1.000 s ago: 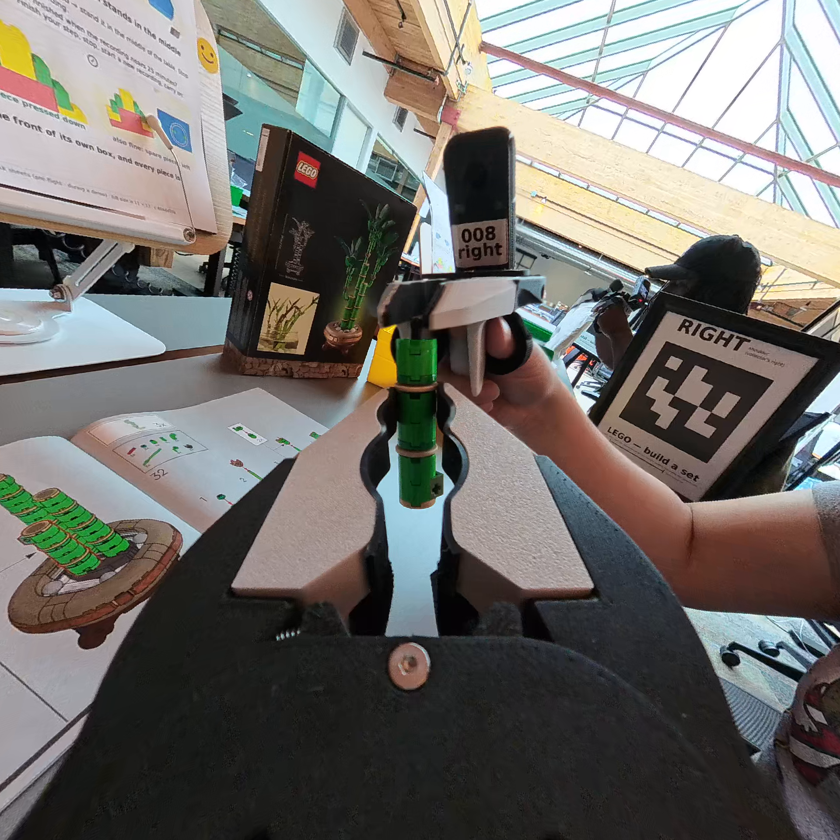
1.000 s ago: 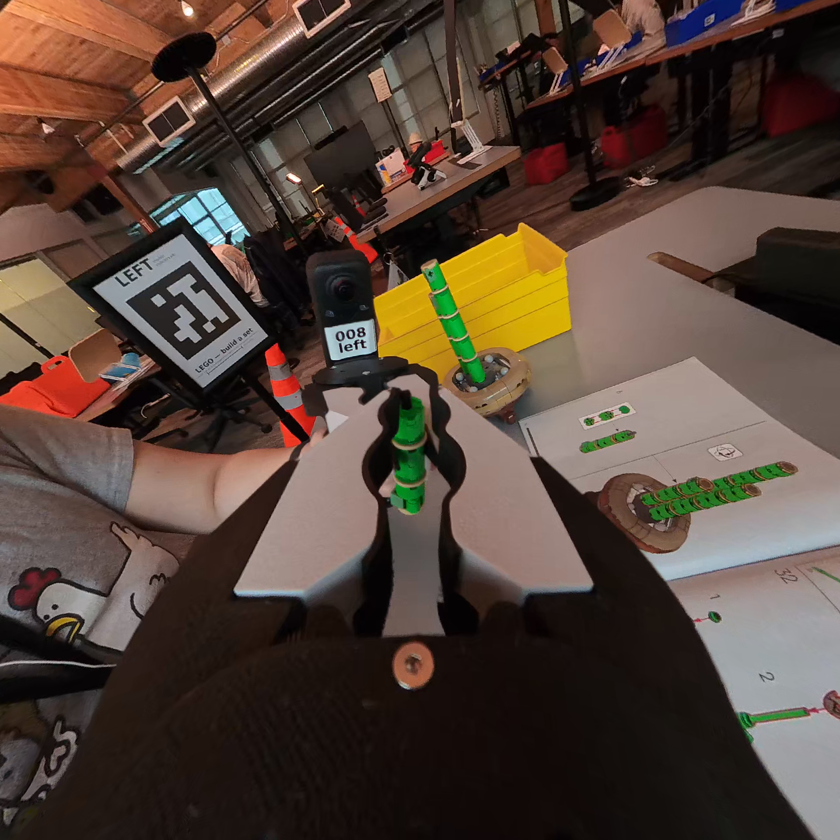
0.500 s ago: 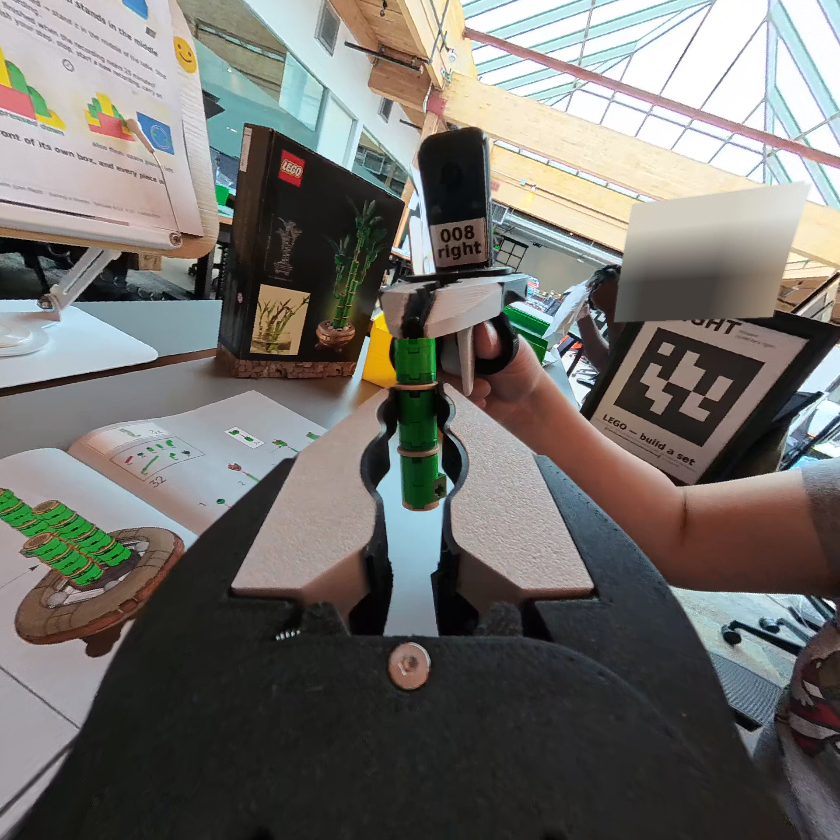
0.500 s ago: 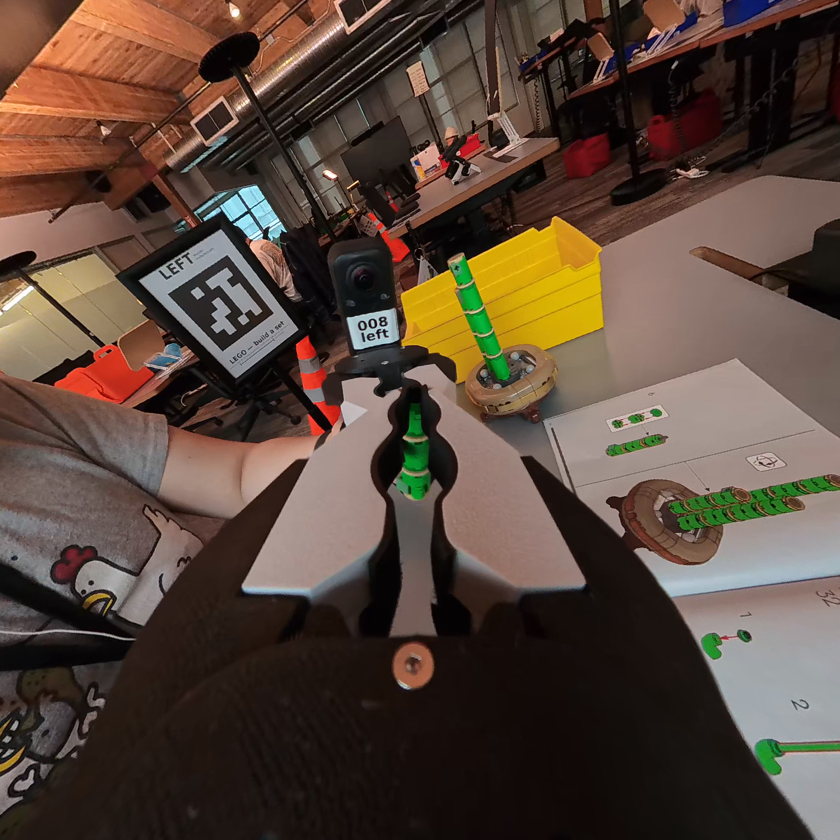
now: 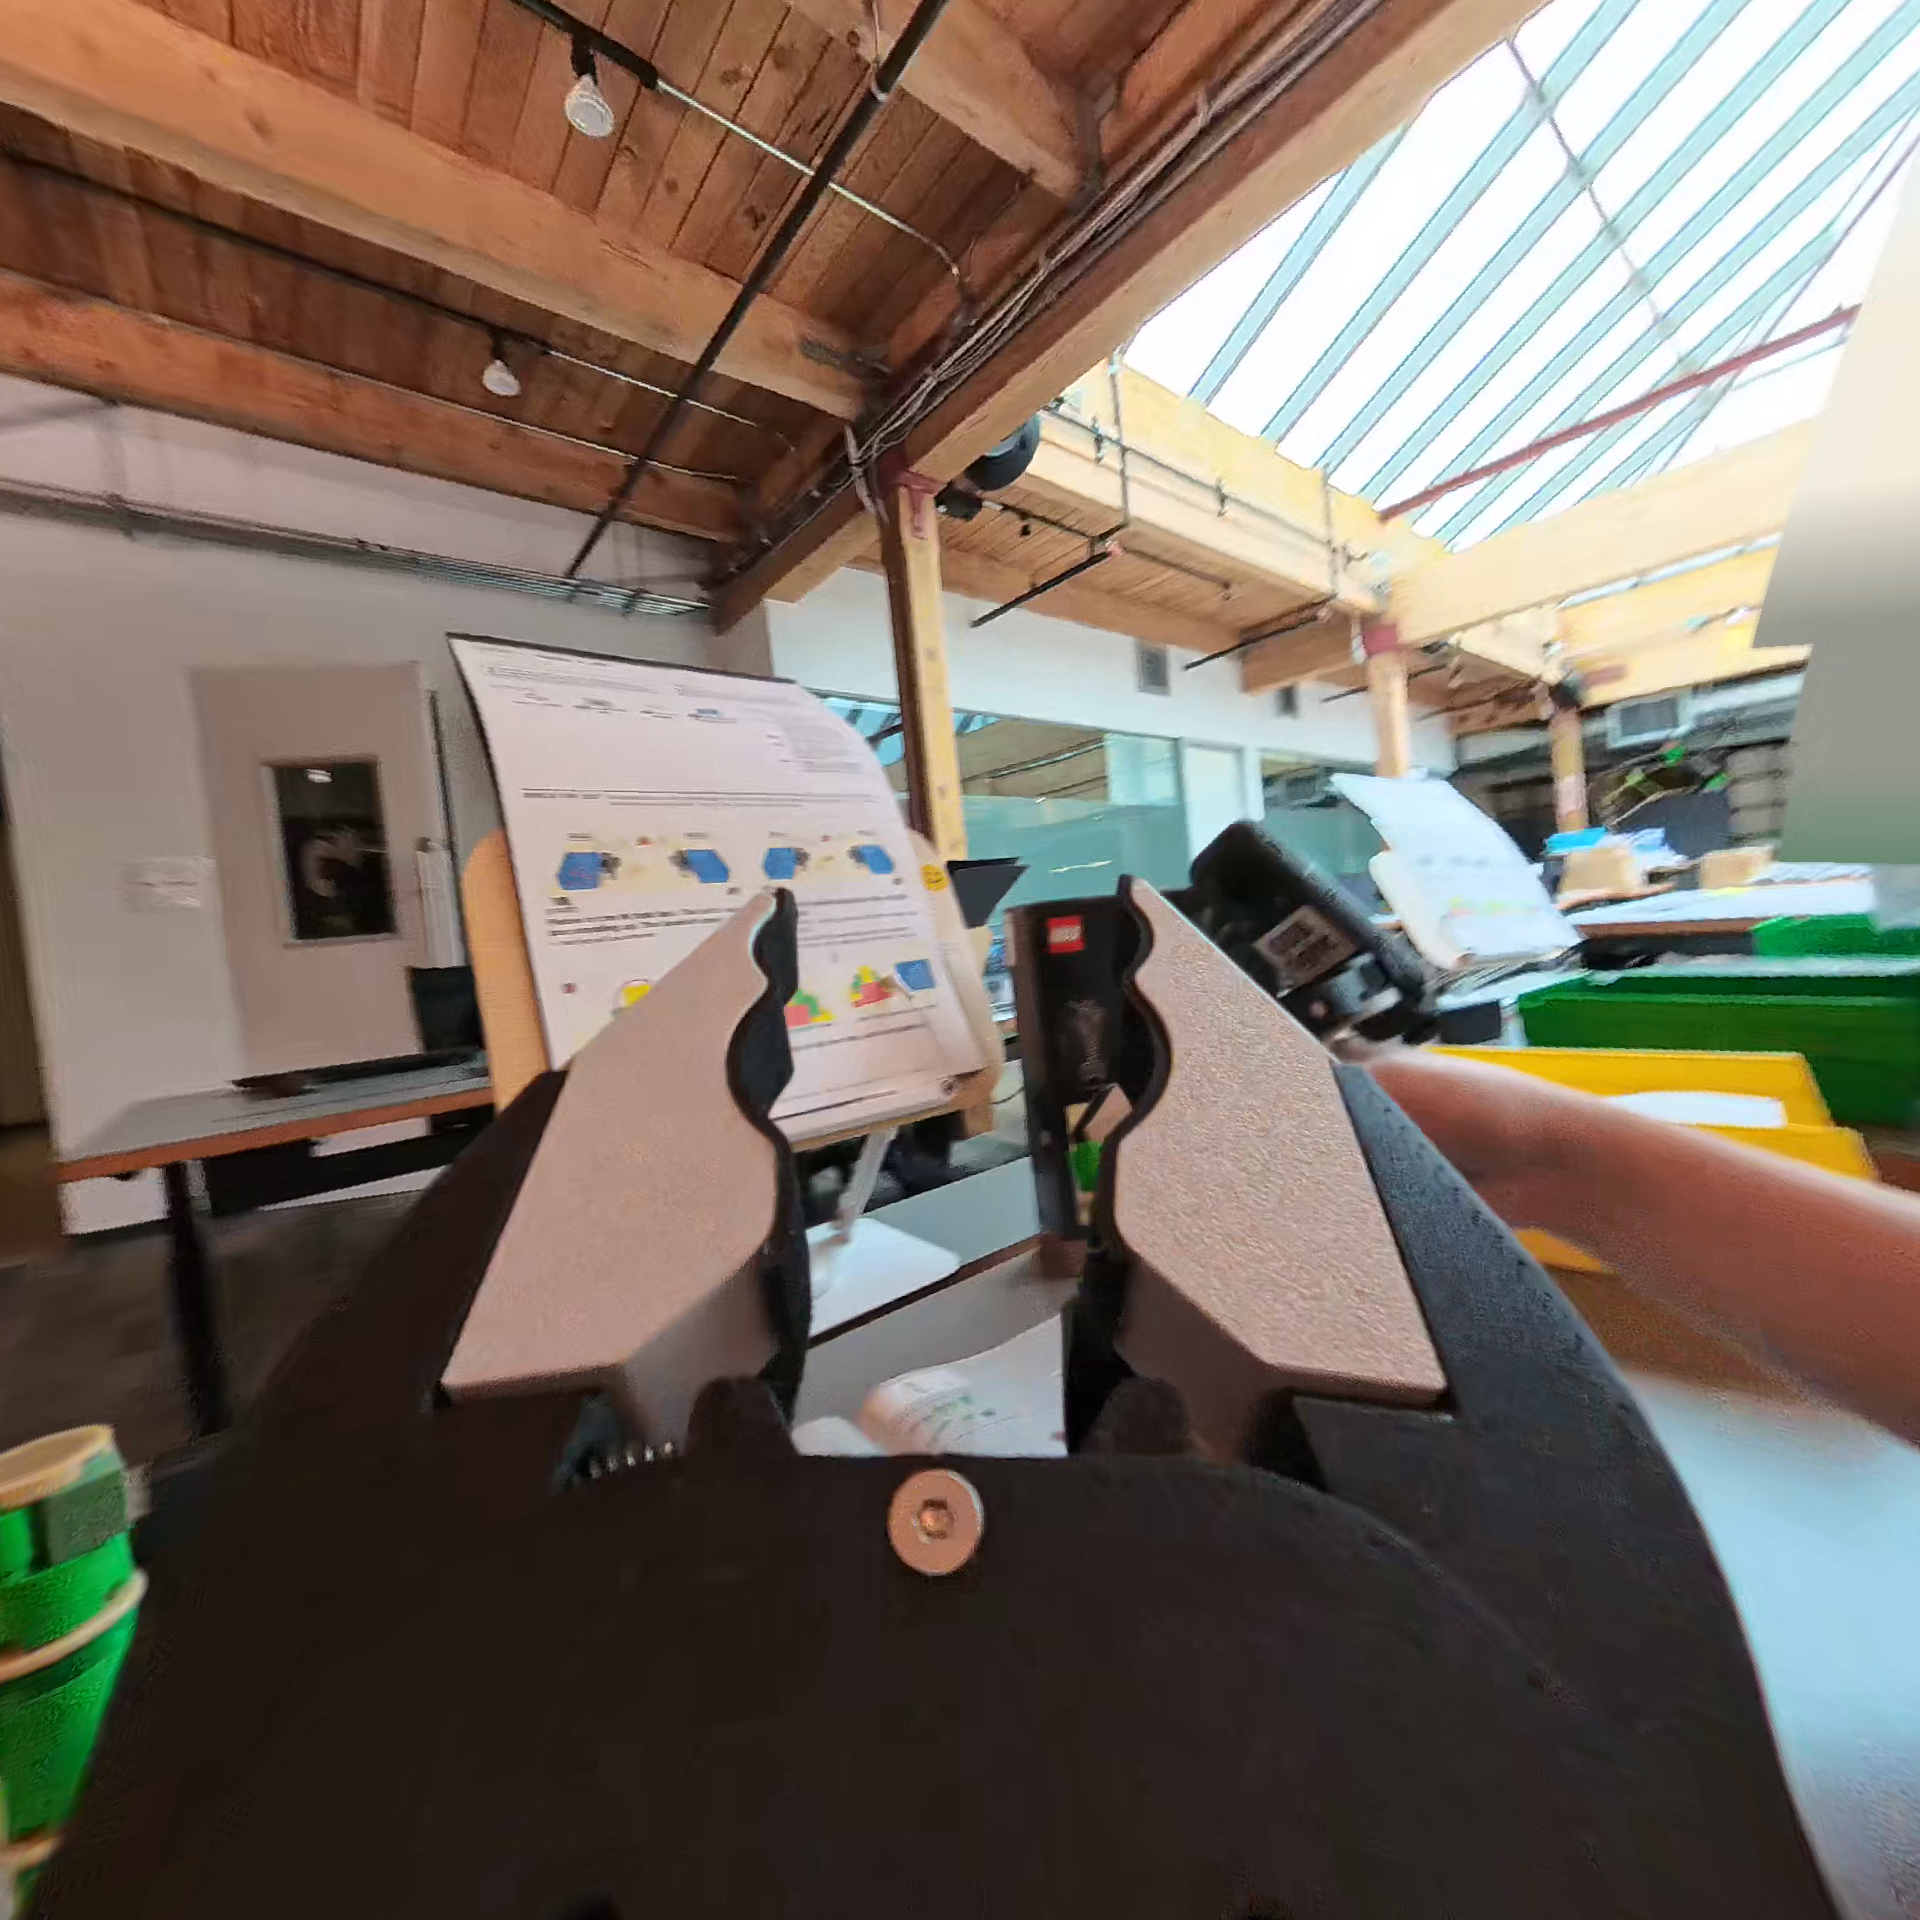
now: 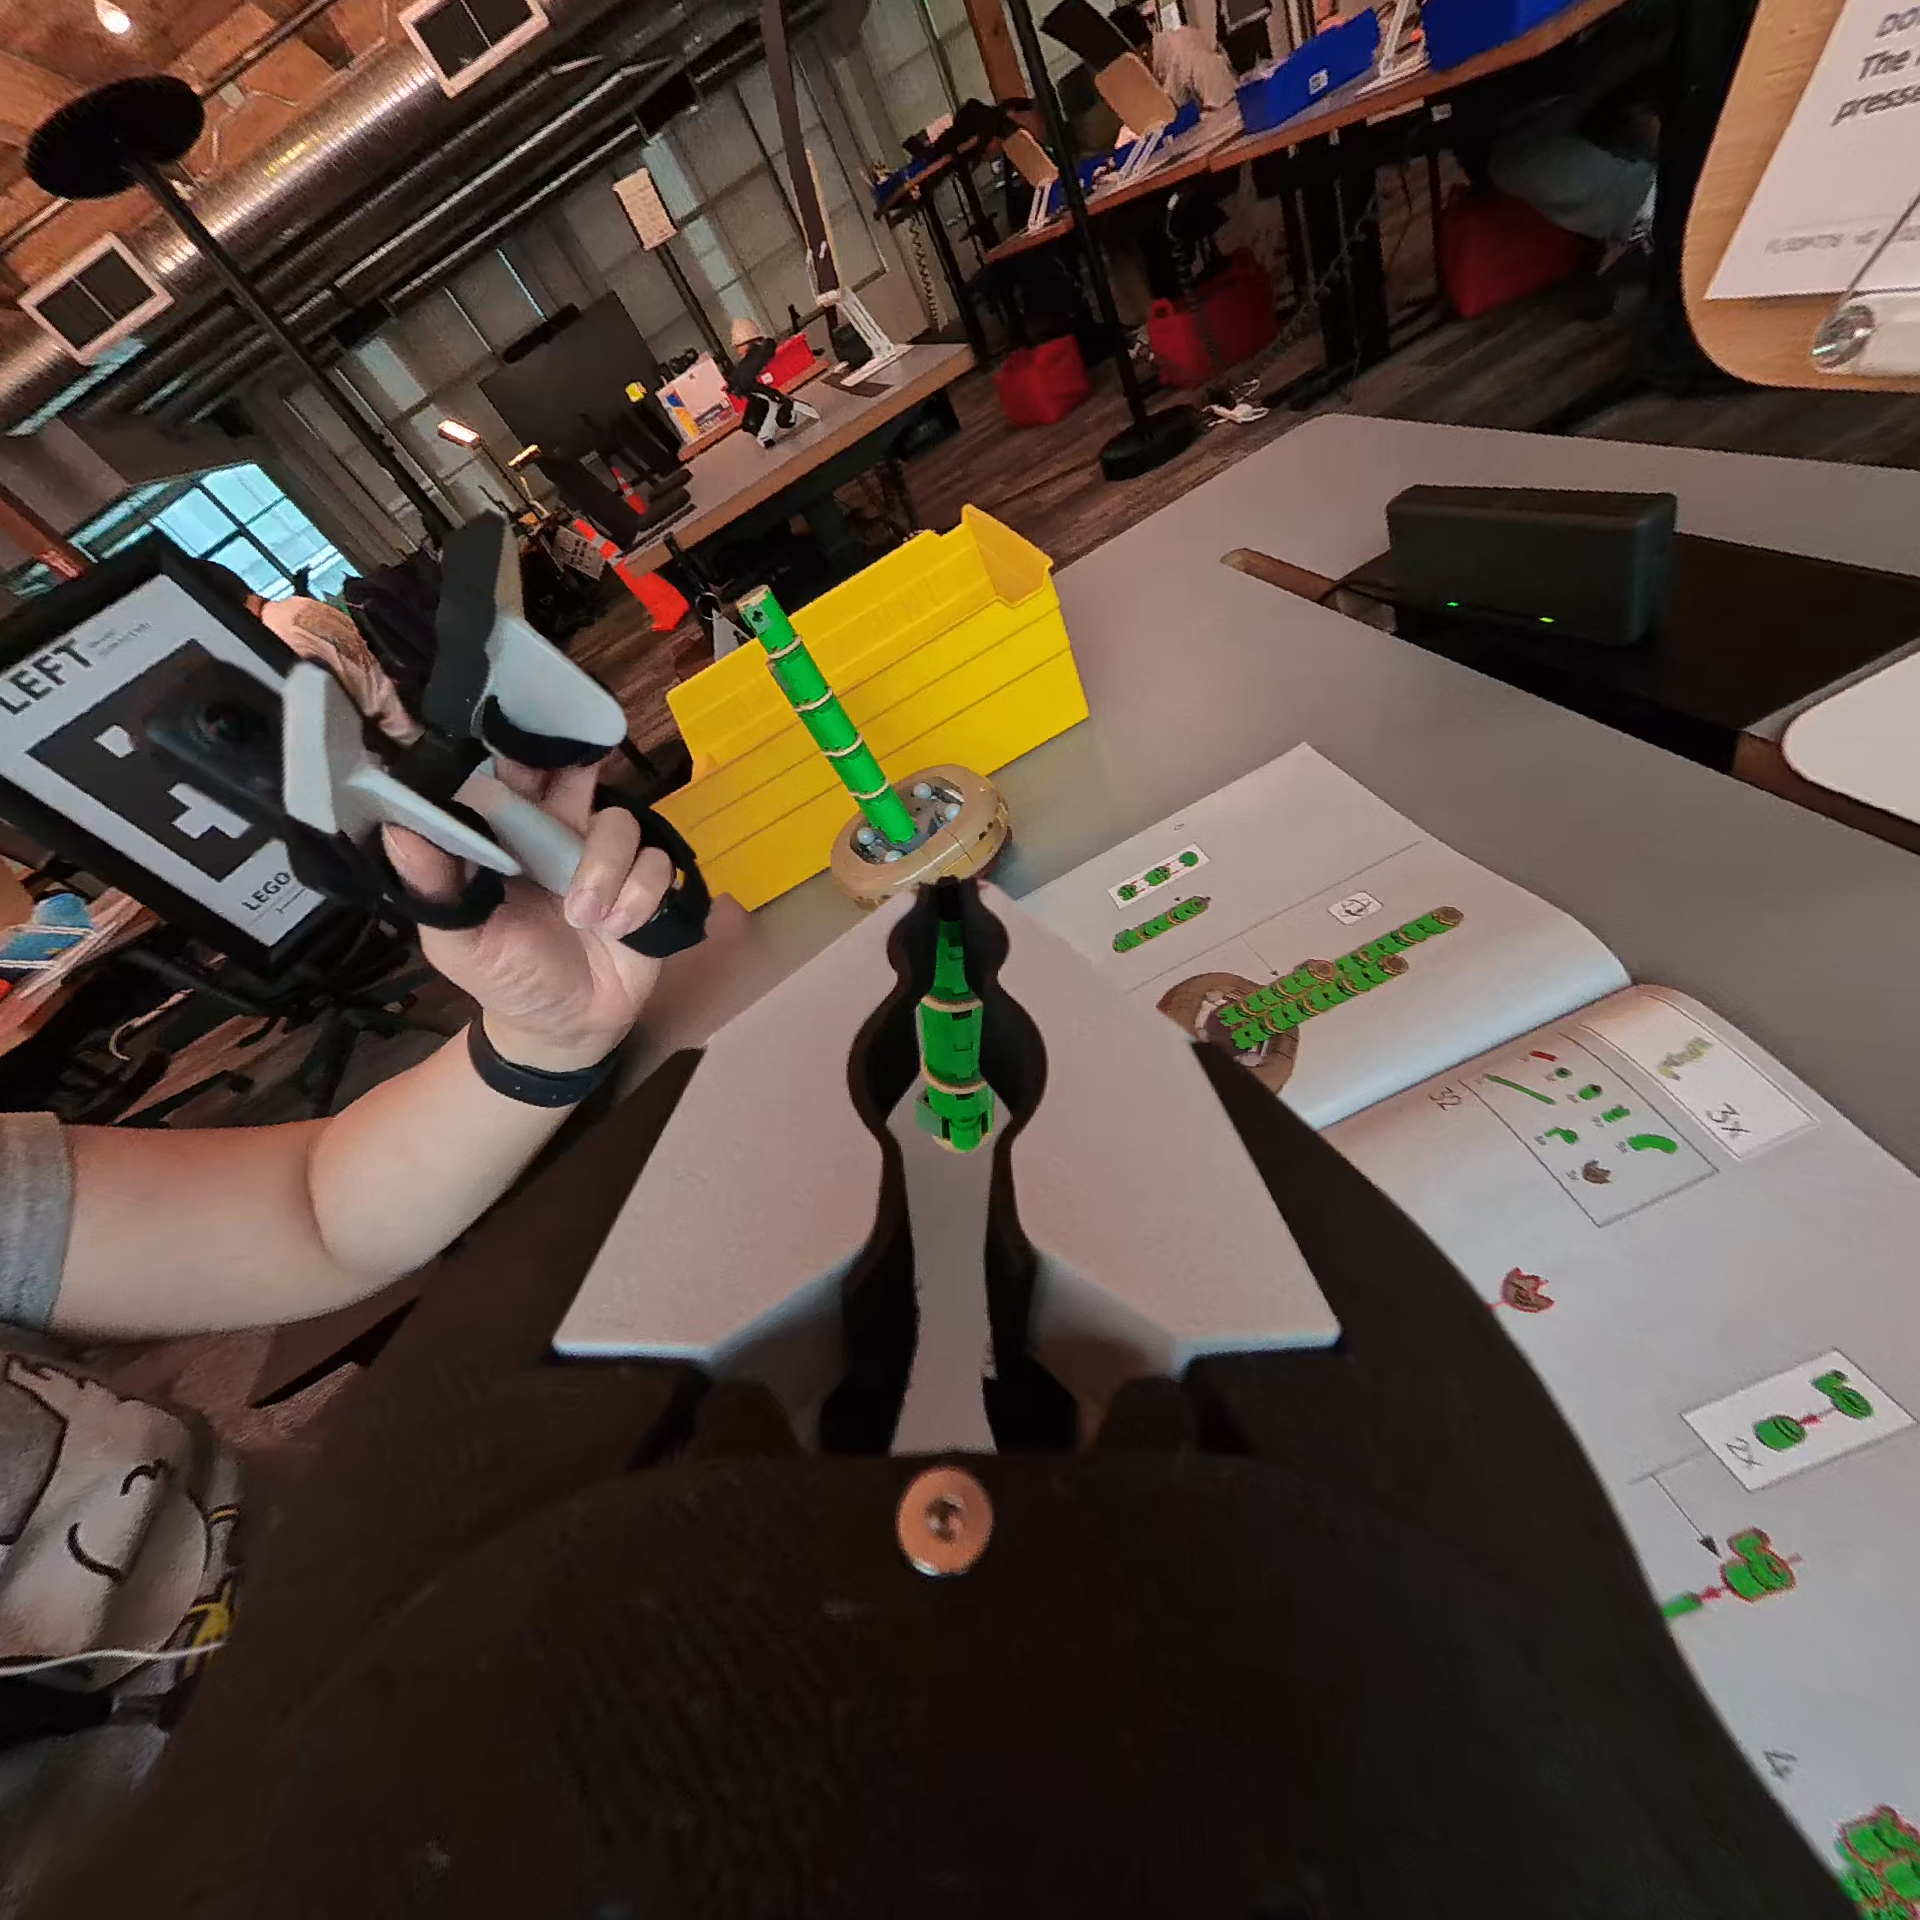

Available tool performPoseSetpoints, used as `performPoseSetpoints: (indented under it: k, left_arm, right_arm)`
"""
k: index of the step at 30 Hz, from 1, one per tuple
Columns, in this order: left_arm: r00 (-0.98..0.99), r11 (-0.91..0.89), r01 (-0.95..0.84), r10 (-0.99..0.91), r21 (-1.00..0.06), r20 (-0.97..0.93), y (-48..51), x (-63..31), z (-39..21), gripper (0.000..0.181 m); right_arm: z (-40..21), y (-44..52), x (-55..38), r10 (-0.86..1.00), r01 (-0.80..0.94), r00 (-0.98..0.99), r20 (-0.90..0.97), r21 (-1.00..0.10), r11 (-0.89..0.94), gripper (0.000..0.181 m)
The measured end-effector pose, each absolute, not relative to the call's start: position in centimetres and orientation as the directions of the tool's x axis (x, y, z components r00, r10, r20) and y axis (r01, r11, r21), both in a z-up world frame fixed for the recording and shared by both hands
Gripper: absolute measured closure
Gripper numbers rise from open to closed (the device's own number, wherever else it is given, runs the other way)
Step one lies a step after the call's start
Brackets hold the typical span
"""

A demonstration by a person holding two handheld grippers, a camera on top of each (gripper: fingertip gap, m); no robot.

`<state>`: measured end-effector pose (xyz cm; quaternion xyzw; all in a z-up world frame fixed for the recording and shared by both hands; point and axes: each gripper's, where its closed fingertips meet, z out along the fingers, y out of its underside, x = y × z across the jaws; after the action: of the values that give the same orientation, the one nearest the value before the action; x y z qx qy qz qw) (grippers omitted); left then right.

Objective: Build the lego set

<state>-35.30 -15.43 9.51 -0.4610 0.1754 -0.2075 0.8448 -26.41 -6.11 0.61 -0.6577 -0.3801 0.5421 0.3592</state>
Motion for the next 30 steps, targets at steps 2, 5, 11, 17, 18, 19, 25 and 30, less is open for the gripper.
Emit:
performPoseSetpoints:
  k: [2,5,11,17,18,19,25,30]
  left_arm:
    - [0.884,0.511,0.105,-0.442,-0.853,-0.155,-14.7,-35.0,8.6,0.122]
    - [0.899,0.525,0.009,-0.376,-0.851,-0.222,-14.1,-34.5,7.7,0.122]
    - [0.94,0.601,0.039,-0.294,-0.798,-0.175,-15.9,-37.2,10.5,0.127]
    - [0.969,0.66,0.046,-0.213,-0.75,-0.127,-17.2,-40.1,12.2,0.128]
    - [0.972,0.656,0.022,-0.189,-0.755,-0.136,-17.0,-40.4,12.1,0.128]
    - [0.976,0.653,-0.007,-0.159,-0.757,-0.146,-16.8,-40.8,12.1,0.127]
    - [0.981,0.663,-0.071,-0.091,-0.745,-0.174,-16.8,-41.5,12.1,0.125]
    - [0.979,0.662,-0.056,-0.109,-0.747,-0.171,-16.8,-40.4,12.2,0.125]
  right_arm:
    - [0.8,-5.8,-26.0,0.891,0.104,0.136,-0.434,-0.888,-0.448,0.178]
    - [0.8,-5.1,-25.4,0.893,0.108,0.175,-0.414,-0.894,-0.435,0.178]
    - [0.7,-4.9,-25.4,0.902,0.144,0.22,-0.371,-0.903,-0.406,0.178]
    - [0.7,-5.4,-26.5,0.909,0.168,0.226,-0.351,-0.905,-0.391,0.179]
    - [0.7,-5.5,-26.7,0.909,0.171,0.226,-0.351,-0.904,-0.391,0.179]
    - [0.7,-5.6,-26.9,0.91,0.177,0.225,-0.347,-0.904,-0.389,0.178]
    - [0.8,-6.2,-27.9,0.92,0.204,0.228,-0.318,-0.909,-0.364,0.178]
    - [0.2,-6.3,-28.4,0.92,0.22,0.243,-0.308,-0.906,-0.362,0.178]
